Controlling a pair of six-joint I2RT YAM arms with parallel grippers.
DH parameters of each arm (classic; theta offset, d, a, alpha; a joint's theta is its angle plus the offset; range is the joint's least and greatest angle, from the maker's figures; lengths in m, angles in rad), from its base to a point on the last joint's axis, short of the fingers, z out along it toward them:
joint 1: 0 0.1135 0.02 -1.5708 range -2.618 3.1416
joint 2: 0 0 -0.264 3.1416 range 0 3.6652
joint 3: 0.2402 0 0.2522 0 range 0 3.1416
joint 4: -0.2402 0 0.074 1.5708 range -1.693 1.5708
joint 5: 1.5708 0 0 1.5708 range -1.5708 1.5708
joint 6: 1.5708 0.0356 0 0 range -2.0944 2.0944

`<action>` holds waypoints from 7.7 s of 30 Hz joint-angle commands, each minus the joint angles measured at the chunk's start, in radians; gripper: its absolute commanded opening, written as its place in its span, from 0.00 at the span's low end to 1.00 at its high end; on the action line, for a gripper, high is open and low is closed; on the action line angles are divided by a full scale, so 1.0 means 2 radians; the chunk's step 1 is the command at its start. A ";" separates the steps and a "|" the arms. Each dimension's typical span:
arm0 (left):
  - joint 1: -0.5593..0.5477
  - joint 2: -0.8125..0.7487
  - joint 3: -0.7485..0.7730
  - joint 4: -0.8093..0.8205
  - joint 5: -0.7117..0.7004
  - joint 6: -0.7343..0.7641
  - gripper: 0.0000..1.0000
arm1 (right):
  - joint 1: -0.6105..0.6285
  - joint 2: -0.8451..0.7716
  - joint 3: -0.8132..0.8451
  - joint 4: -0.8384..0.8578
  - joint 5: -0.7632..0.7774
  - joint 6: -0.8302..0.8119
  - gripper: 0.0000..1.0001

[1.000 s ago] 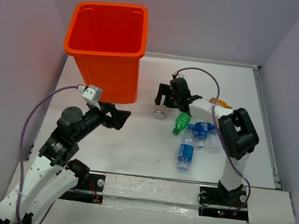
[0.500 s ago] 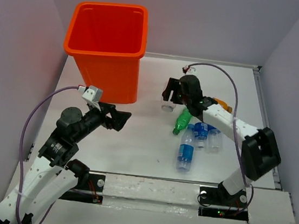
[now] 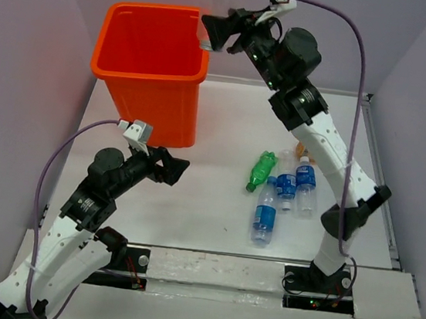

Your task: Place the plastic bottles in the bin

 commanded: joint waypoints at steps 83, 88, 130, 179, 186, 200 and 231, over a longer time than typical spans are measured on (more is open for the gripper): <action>-0.176 0.605 0.299 0.124 -0.131 0.005 0.45 | 0.021 -0.452 -0.864 -0.114 0.081 0.298 0.82; -0.179 0.478 0.285 0.132 -0.147 0.006 0.43 | 0.021 -0.456 -0.860 -0.107 0.068 0.293 0.70; 0.121 0.262 0.440 0.043 -0.059 -0.040 0.99 | 0.021 -0.355 -0.465 -0.003 -0.018 0.079 0.54; -0.246 0.330 0.104 0.151 -0.127 -0.109 0.99 | -0.182 -0.369 -0.539 0.017 0.091 0.073 0.86; -0.270 0.496 0.219 0.174 -0.156 -0.128 0.99 | -0.246 -0.431 -0.662 -0.042 0.068 0.129 0.86; -0.268 0.730 0.430 0.128 -0.166 -0.132 0.99 | -0.256 -0.597 -0.731 -0.110 0.026 0.153 0.86; -0.218 0.664 0.262 0.180 -0.202 -0.094 0.69 | -0.261 -0.466 -0.758 -0.152 0.122 0.189 0.95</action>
